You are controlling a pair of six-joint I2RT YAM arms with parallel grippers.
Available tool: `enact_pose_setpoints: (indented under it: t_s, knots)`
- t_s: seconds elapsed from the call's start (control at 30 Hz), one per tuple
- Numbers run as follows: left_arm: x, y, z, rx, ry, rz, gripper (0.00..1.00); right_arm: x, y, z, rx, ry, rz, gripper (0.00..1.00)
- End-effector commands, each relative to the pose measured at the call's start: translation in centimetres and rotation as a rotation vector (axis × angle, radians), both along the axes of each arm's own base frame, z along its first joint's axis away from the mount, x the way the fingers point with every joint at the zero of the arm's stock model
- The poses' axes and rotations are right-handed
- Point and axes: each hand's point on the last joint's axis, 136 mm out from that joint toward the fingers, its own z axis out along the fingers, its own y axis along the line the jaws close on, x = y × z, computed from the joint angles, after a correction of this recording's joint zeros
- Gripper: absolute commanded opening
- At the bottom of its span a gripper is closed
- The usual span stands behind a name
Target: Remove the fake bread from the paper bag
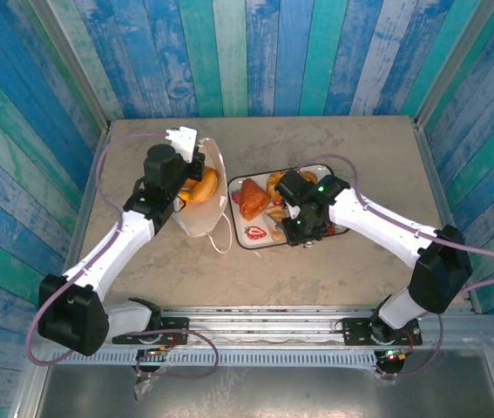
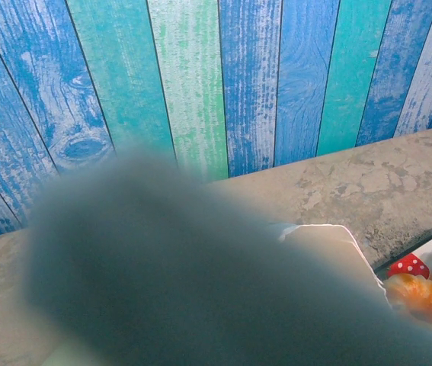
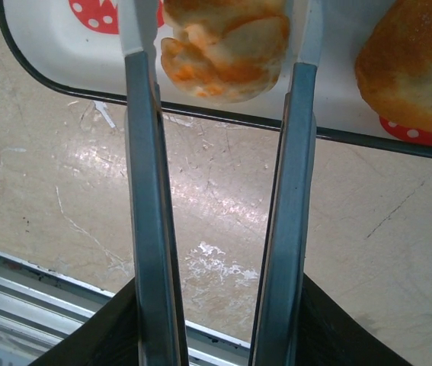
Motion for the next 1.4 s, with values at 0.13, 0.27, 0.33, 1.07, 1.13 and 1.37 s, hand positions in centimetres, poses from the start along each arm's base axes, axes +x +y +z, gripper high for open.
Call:
enact_pose_setpoints:
  t_s: [0.13,0.27,0.33,1.07,1.13,1.37]
  knots:
    - [0.2,-0.2,2.1,-0.029,-0.062,-0.007,0.00,0.3,-0.4,1.1,0.003,-0.027,-0.037,0.34]
    - [0.1,-0.1,2.2,-0.026,-0.066,-0.007,0.00,0.2,-1.3,2.0,-0.007,-0.049,-0.098,0.32]
    - [0.1,-0.1,2.4,-0.027,-0.073,-0.008,0.00,0.1,-1.7,2.4,-0.005,-0.061,-0.135,0.30]
    - [-0.1,-0.5,3.0,-0.004,-0.100,-0.035,0.00,3.5,-0.1,2.5,0.114,-0.145,-0.399,0.33]
    - [0.0,-0.6,3.0,-0.007,-0.102,-0.041,0.00,3.3,-0.3,2.0,0.104,-0.138,-0.418,0.34]
    - [0.2,-1.1,3.1,-0.013,-0.104,-0.061,0.00,2.5,-1.2,1.6,0.096,-0.128,-0.462,0.35]
